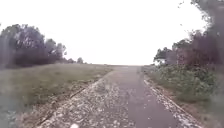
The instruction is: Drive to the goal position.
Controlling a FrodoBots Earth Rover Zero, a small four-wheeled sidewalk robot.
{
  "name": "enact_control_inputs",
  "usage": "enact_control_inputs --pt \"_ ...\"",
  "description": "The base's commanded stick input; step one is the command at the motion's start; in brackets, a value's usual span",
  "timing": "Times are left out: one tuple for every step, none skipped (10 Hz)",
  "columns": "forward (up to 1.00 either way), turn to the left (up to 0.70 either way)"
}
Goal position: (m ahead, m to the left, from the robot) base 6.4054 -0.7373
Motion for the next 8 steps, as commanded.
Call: enact_control_inputs --pt "0.7 -0.05" --pt "0.7 0.0" --pt "0.7 0.0" --pt "0.7 0.0" --pt "0.7 0.0" --pt "0.7 0.0" --pt "0.7 0.0" --pt "0.7 0.0"
